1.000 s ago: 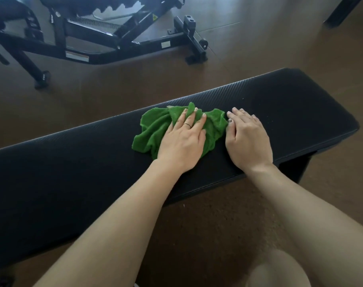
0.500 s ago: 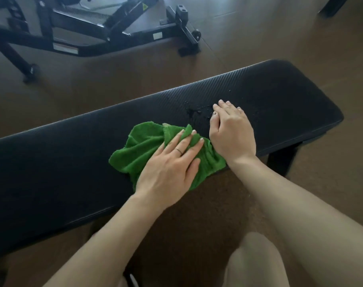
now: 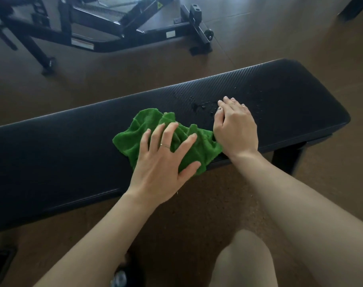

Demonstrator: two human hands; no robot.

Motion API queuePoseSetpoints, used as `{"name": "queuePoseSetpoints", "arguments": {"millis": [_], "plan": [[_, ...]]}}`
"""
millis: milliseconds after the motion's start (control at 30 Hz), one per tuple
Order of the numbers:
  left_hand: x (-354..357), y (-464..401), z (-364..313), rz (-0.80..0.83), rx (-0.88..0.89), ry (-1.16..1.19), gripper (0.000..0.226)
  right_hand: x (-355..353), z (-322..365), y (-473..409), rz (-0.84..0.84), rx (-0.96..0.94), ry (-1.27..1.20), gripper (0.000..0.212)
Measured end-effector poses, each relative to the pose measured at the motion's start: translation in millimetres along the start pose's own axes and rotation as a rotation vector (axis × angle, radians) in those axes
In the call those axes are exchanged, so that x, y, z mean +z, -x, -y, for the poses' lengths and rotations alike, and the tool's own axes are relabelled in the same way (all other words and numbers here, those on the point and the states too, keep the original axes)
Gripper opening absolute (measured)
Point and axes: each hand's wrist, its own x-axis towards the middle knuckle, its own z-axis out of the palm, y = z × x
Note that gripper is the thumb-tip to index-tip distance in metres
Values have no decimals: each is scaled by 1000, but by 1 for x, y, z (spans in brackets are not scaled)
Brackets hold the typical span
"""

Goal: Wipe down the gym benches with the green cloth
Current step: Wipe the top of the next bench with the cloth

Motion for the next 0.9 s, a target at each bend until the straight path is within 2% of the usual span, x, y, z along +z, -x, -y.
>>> {"name": "queuePoseSetpoints", "arguments": {"millis": [100,367,500,600,700,900], "plan": [[7,13,3,34,63,-39,69,1,1,-1,-17,19,0,52],[17,6,6,28,197,-97,71,-2,3,1,-11,41,-27,51],[13,-6,1,53,245,-17,69,0,4,2,-56,72,-24,52],[9,-20,4,37,268,182,61,-3,3,2,-165,200,-37,51],[5,-60,14,105,271,354,55,-4,5,2,-144,247,-3,51],[14,-135,19,147,226,358,54,-6,11,2,-127,302,20,44]]}}
